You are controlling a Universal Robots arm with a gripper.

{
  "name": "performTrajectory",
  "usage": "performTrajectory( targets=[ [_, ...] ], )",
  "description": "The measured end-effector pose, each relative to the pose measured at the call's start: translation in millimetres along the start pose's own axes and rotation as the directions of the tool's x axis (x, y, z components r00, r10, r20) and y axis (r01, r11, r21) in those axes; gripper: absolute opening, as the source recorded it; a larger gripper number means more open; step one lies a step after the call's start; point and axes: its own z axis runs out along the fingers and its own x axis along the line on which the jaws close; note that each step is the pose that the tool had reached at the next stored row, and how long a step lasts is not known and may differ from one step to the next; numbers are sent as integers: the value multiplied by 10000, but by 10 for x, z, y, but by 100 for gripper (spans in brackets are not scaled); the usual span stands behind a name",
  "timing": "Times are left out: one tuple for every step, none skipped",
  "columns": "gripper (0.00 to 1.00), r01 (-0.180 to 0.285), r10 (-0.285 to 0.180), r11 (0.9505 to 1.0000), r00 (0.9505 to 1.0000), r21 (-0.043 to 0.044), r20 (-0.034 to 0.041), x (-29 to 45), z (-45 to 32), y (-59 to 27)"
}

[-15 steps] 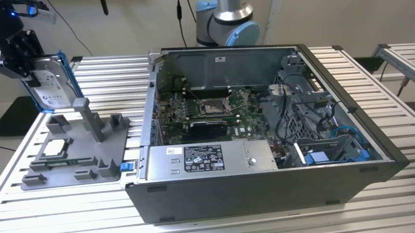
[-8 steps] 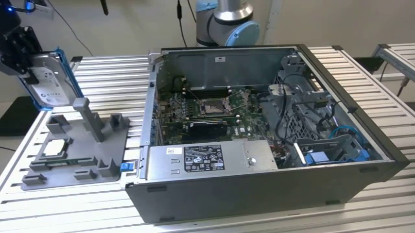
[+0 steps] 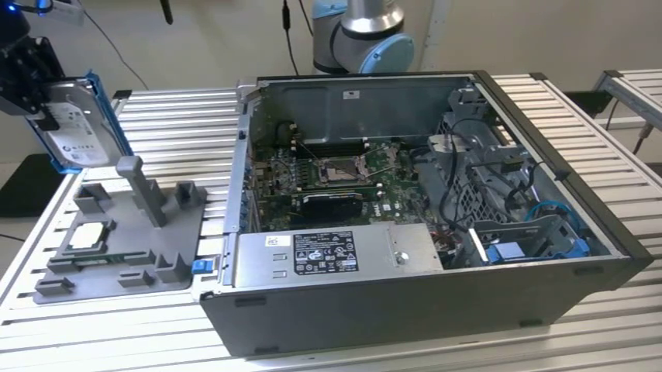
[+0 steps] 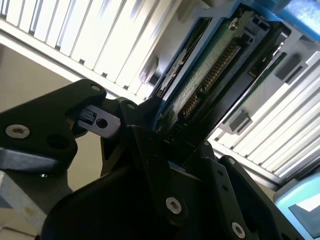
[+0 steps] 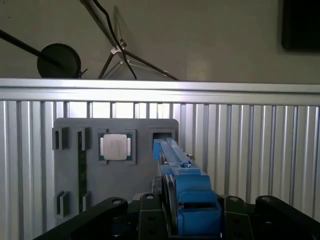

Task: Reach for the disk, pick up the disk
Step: 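Pick up the disk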

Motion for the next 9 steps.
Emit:
performTrajectory(
  targets=[
    [0, 1, -1, 10000, 10000, 0, 0, 0, -10, 0],
    [0, 0, 0, 10000, 10000, 1, 0, -1, -19, 0],
    [0, 1, -1, 10000, 10000, 0, 0, -1, -29, 0],
    [0, 1, -1, 10000, 10000, 0, 0, -1, -39, 1],
    [0, 1, -1, 10000, 10000, 1, 0, -2, -50, 1],
    [0, 1, -1, 10000, 10000, 1, 0, -2, -61, 1],
    [0, 0, 0, 10000, 10000, 1, 0, -3, -72, 2],
    [0, 0, 0, 10000, 10000, 1, 0, -3, -82, 2],
    [0, 1, -1, 10000, 10000, 0, 0, -4, -93, 2]
  ],
)
